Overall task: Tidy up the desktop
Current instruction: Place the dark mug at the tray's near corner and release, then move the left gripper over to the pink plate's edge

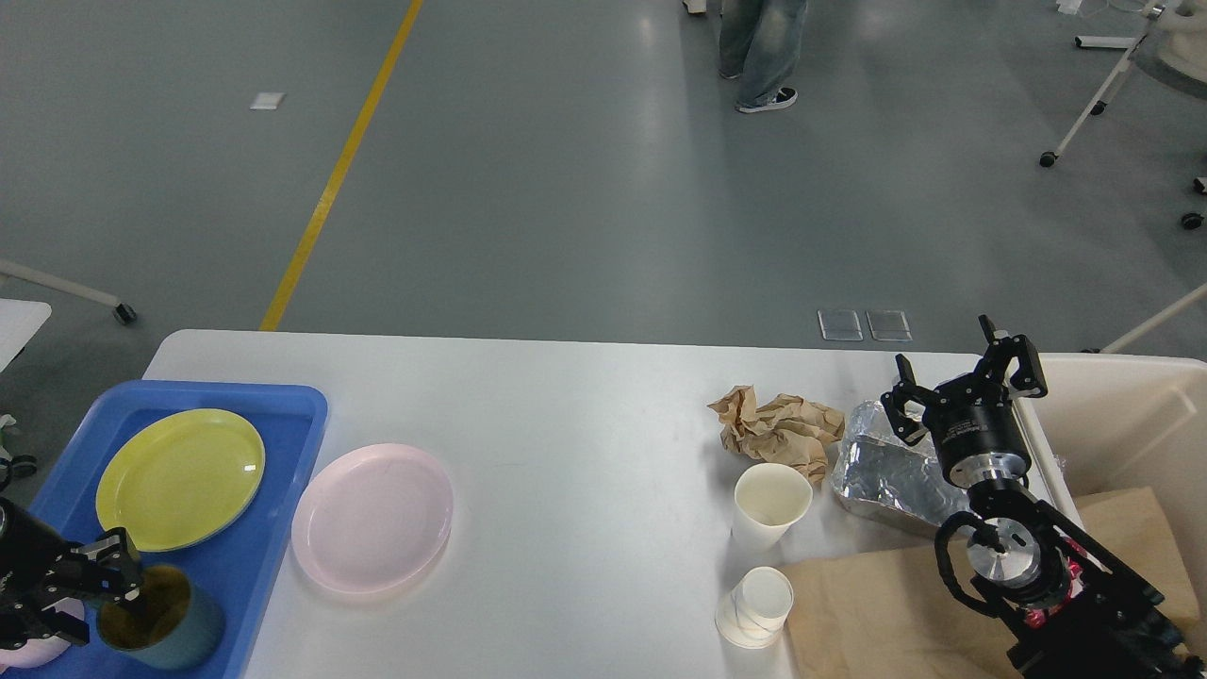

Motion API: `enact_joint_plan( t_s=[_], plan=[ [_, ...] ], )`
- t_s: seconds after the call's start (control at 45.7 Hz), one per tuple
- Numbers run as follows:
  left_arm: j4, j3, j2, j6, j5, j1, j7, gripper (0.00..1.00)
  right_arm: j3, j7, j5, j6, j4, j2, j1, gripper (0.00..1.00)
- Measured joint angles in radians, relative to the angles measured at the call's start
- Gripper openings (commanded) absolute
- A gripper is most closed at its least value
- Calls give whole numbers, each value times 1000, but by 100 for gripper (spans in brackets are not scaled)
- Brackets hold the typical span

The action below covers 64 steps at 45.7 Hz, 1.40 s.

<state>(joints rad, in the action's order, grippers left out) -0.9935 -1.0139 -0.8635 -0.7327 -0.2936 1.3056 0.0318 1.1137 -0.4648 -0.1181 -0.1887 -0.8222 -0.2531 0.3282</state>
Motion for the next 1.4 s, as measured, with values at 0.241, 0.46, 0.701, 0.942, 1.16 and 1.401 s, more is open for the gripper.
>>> enact_joint_plan(
  t_s=[0.241,0.46,0.701,0.942,1.16,1.401],
  plan=[
    [-38,-166,-24,-7,30,130,6,92,0,0,0,0,0,0,0,100],
    [-217,-461,-8,-2,136,497,5,92,0,0,0,0,0,0,0,100],
    [-455,-644,121,49,206,859,1,91,0,0,0,0,-1,0,0,100],
    [-725,-730,422,126,326,1186,0,91,0,0,0,0,-1,0,0,100],
    [-767,-643,661,53,479,1358,-1,91,0,0,0,0,0,0,0,100],
    [-768,-532,720,-4,561,1406,0,91,0,0,0,0,0,0,0,100]
  ],
)
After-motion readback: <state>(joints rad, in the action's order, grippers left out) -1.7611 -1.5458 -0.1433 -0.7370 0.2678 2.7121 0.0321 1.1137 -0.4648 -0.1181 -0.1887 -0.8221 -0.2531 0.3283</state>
